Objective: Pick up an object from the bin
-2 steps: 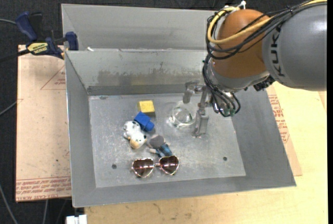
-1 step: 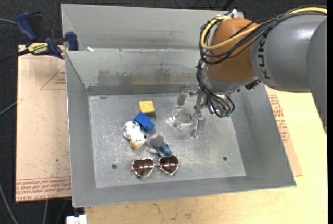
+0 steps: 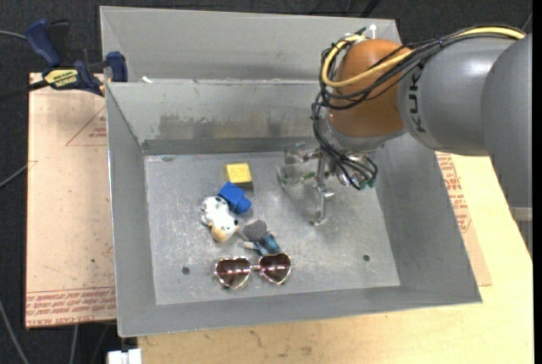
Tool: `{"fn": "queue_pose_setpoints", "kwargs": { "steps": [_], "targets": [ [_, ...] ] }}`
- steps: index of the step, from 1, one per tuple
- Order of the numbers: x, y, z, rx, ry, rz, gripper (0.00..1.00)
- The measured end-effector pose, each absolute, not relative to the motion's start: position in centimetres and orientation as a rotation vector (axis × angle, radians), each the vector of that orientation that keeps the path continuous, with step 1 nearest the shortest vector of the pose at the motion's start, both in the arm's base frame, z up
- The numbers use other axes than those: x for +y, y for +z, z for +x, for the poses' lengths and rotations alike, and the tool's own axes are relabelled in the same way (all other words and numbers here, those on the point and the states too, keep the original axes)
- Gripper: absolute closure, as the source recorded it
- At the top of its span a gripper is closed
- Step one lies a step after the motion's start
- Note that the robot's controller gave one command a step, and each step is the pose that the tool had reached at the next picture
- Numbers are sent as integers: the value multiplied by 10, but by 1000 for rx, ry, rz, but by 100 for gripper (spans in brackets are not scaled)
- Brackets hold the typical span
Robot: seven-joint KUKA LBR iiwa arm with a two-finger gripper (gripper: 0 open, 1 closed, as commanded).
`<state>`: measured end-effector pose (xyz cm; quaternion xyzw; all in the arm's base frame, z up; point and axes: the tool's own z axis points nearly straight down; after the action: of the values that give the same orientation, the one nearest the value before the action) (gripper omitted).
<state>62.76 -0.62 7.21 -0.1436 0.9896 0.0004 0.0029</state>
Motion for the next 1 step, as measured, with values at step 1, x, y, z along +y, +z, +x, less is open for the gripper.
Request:
{"fn": "queue_pose_setpoints", "kwargs": {
  "steps": [1],
  "targets": [
    [-8,54,640,3093,0,-455,0]
  ]
}}
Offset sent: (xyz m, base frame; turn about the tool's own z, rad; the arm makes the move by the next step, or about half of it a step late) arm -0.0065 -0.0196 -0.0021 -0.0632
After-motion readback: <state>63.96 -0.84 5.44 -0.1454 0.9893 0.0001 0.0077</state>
